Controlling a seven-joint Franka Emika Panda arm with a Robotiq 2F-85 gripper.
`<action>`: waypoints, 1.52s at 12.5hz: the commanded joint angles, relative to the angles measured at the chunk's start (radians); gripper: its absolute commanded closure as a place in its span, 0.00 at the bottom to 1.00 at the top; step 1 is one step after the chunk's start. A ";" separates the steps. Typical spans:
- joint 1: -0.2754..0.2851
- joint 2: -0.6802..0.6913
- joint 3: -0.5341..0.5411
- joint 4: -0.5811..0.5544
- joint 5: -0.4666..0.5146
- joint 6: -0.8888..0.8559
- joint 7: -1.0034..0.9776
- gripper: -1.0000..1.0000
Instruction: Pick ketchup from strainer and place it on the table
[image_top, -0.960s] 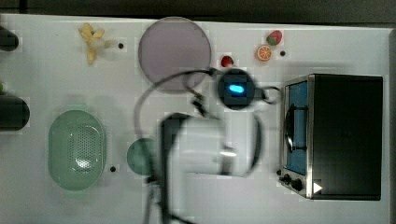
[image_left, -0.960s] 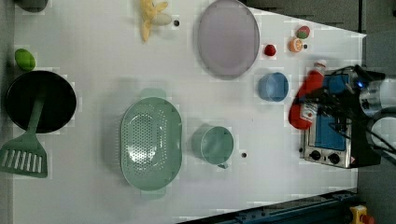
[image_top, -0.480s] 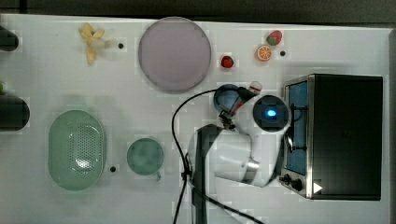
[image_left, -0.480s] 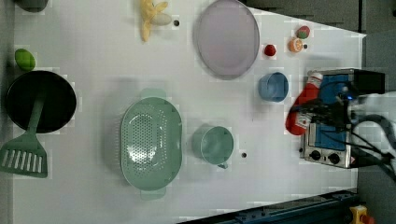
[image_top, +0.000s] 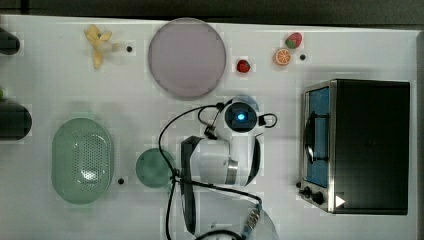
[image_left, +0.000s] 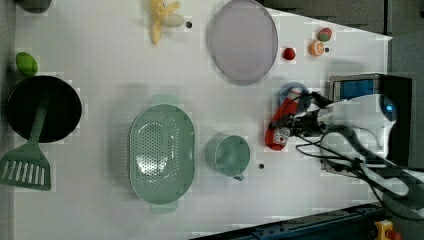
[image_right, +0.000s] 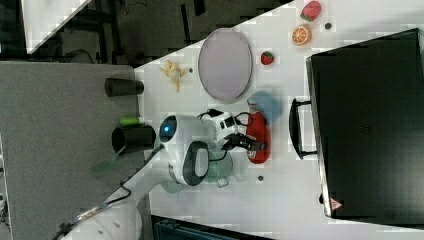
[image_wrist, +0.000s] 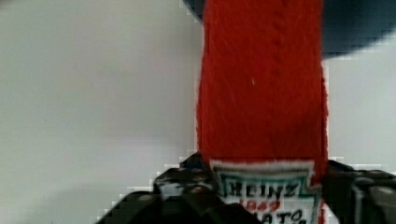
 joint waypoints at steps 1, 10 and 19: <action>-0.009 -0.026 -0.010 0.013 0.006 0.039 -0.039 0.14; -0.008 -0.370 0.017 0.246 0.016 -0.502 0.156 0.00; -0.009 -0.420 0.010 0.616 0.013 -0.842 0.286 0.00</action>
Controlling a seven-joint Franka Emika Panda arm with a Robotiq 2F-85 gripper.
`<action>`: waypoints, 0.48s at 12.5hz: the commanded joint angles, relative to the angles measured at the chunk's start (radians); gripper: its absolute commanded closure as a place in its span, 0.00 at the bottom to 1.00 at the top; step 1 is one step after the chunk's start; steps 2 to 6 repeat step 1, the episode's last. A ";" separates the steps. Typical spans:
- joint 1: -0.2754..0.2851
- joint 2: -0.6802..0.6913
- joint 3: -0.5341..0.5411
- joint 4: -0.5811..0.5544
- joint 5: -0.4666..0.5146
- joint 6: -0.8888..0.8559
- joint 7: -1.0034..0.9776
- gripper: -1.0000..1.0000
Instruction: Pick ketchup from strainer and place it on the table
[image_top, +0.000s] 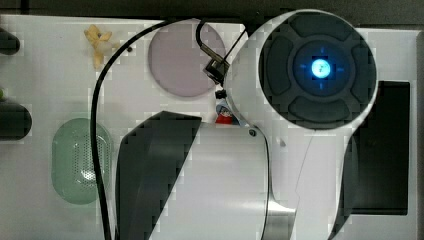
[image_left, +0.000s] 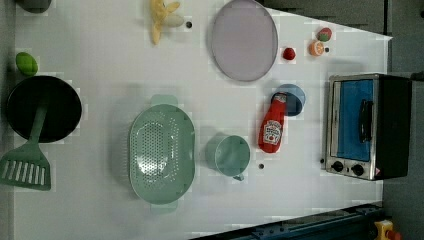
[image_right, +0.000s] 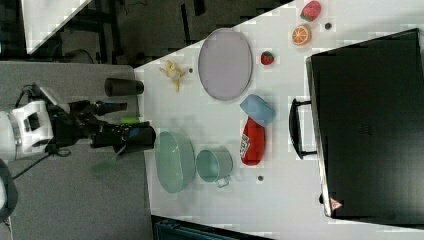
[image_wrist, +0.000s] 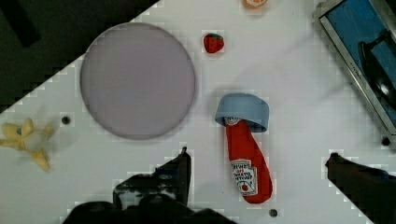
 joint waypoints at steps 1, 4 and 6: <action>-0.003 0.046 0.004 -0.010 -0.006 -0.044 0.070 0.00; -0.003 0.046 0.004 -0.010 -0.006 -0.044 0.070 0.00; -0.003 0.046 0.004 -0.010 -0.006 -0.044 0.070 0.00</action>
